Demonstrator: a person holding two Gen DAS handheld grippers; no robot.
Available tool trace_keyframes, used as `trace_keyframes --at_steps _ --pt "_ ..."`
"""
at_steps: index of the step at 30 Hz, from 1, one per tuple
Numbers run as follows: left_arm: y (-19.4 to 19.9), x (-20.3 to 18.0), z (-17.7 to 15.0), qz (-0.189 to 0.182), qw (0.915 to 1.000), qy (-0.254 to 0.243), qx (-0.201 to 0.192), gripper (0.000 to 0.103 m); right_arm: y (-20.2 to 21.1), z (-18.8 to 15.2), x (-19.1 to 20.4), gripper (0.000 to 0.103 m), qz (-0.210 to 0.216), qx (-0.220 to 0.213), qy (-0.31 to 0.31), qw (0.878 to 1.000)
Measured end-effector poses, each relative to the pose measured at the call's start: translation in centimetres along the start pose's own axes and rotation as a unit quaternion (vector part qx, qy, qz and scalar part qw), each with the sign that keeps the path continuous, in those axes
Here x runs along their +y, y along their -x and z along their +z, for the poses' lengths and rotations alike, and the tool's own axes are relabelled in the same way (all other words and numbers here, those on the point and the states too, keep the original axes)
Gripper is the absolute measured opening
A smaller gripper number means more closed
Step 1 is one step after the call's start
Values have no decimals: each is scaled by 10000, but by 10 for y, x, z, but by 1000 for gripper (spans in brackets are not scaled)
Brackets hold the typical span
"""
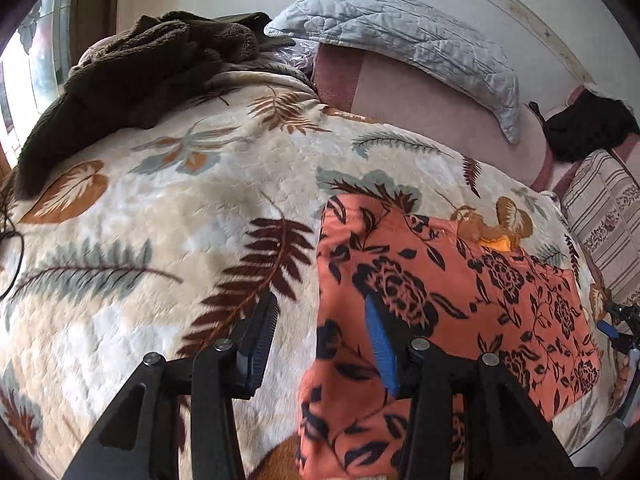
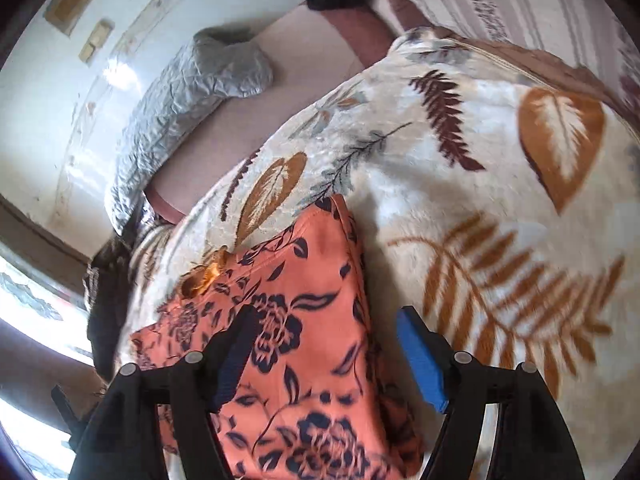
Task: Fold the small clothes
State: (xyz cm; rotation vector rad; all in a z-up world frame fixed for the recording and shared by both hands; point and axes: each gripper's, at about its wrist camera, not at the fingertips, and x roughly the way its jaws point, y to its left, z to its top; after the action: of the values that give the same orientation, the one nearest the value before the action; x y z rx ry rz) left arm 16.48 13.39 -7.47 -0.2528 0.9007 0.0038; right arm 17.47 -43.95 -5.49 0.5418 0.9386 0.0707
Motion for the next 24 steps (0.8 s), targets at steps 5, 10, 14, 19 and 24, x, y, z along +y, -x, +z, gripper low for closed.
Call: trace_keyframes --at_steps 5,10,14,19,24 --pt "-49 0 34 -83 9996 42 285 46 -51 32 6 73 -316 359 206 9986" --pt "-84 -6 47 -92 9986 -147 500 37 -69 43 16 70 -358 413 432 9976" --pt "-88 -12 50 58 9987 -233 456 6 -89 48 35 6 -853 695 1010 9888" --pt "-66 -13 56 79 9995 -290 -67 5 -61 48 61 6 -1258 -23 1639 9784" --pt "-101 -9 46 418 9982 -341 278 12 -103 48 33 12 -1490 408 1249 9801"
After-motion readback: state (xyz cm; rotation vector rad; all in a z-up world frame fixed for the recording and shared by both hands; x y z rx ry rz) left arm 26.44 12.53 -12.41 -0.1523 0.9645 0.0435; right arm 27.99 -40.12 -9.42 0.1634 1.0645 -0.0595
